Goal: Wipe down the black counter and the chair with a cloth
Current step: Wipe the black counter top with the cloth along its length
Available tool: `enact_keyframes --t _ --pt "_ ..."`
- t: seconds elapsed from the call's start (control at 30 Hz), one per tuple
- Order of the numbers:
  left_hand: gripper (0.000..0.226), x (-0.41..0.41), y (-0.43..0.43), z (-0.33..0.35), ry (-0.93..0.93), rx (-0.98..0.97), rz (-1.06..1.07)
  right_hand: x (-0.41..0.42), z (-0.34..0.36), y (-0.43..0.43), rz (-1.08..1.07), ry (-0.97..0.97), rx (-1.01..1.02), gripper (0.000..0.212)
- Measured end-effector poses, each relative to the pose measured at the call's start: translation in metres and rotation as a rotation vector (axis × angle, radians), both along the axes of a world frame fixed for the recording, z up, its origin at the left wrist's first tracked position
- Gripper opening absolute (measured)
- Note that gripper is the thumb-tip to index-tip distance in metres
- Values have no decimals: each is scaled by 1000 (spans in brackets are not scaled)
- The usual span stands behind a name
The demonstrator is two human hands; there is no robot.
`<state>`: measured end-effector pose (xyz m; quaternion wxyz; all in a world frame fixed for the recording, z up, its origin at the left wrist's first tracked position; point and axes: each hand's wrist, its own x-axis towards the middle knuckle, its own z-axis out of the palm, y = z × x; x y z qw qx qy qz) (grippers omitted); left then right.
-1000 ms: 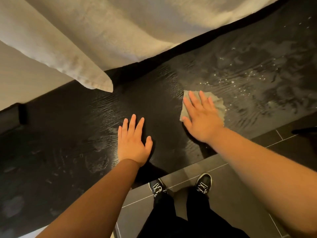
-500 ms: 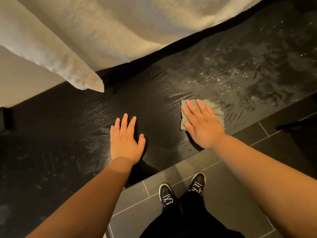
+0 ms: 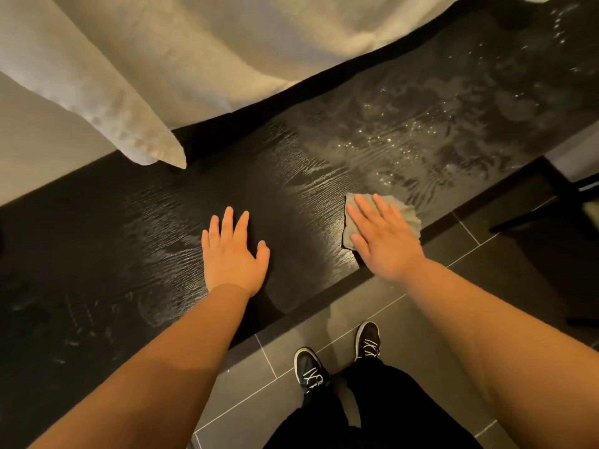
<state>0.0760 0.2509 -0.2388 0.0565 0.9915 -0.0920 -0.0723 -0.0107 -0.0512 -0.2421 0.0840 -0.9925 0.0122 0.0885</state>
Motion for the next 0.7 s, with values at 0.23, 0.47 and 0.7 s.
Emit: enact_keyframes --t 0.23,0.47,0.7 --pt "72 0 0 0 -1 -19 8 -19 -3 79 88 4 4 67" --pt "70 0 -1 -4 -11 -14 14 -7 -5 -13 136 7 -22 65" --pt "65 0 -4 -1 -18 -19 38 -13 0 38 -4 -53 -10 68"
